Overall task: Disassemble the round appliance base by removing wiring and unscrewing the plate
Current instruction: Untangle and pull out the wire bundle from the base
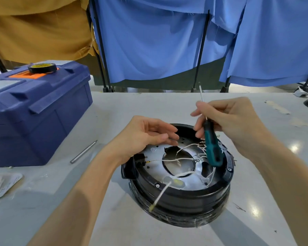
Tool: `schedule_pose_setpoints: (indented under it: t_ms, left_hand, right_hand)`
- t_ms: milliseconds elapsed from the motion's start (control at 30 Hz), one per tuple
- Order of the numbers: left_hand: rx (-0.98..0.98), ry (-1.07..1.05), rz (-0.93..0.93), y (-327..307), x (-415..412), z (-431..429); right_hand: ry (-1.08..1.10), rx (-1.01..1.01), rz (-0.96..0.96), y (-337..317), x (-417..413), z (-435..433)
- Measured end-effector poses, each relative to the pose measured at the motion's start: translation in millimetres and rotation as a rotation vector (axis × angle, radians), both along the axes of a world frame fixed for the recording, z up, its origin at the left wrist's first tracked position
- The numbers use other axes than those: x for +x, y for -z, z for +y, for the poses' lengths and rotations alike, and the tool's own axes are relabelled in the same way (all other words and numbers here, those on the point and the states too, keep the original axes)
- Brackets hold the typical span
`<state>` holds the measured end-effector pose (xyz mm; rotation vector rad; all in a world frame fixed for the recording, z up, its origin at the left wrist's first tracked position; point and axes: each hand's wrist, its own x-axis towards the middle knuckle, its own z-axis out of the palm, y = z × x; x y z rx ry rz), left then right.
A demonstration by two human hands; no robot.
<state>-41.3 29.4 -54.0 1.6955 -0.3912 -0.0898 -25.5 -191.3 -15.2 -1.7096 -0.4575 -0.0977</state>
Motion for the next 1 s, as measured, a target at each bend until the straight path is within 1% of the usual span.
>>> schedule_pose_setpoints:
  t_ms: [67, 167, 233, 267, 333, 400, 433, 533, 567, 600, 700, 767, 833, 900, 933, 1000]
  left_hand:
    - [0.057, -0.094, -0.096, 0, 1, -1]
    - [0.253, -0.286, -0.272, 3, 4, -2]
    - [0.356, -0.404, -0.355, 8, 6, -1]
    - [0.386, -0.44, -0.377, 11, 8, 0]
    - [0.409, -0.465, -0.366, 18, 11, 3]
    - [0.41, -0.457, -0.307, 24, 14, 5]
    - [0.394, -0.445, -0.261, 27, 15, 6]
    - [0.31, -0.415, -0.116, 34, 17, 6]
    - [0.309, -0.419, -0.099, 35, 18, 7]
    - [0.313, -0.427, -0.091, 36, 19, 7]
    - [0.265, -0.445, -0.069, 36, 20, 7]
    - [0.264, -0.451, -0.063, 36, 20, 8]
    - [0.309, -0.435, -0.087, 36, 22, 10]
    - [0.328, -0.393, -0.113, 33, 25, 11]
    - [0.322, -0.363, -0.112, 31, 27, 12]
    - [0.316, -0.271, -0.086, 27, 33, 16]
  right_hand:
    - [0.011, 0.132, 0.065, 2, 8, 7]
    - [0.053, 0.246, 0.176, 9, 16, 17]
    - [0.01, 0.455, 0.329, 13, 18, 22]
    - [-0.051, 0.564, 0.412, 15, 18, 24]
    - [-0.202, 0.704, 0.564, 21, 18, 28]
    - [-0.324, 0.788, 0.682, 27, 17, 31]
    - [-0.375, 0.815, 0.703, 29, 18, 32]
    - [-0.536, 0.871, 0.688, 29, 17, 29]
    - [-0.543, 0.863, 0.671, 27, 17, 29]
    - [-0.503, 0.821, 0.641, 26, 17, 30]
    - [-0.225, 0.576, 0.54, 25, 16, 34]
    - [-0.133, 0.376, 0.45, 29, 15, 35]
    - [-0.127, 0.228, 0.372, 34, 13, 33]
    - [-0.155, 0.168, 0.284, 39, 11, 30]
    - [-0.138, 0.153, 0.22, 39, 11, 29]
    - [-0.037, 0.076, 0.057, 39, 17, 24]
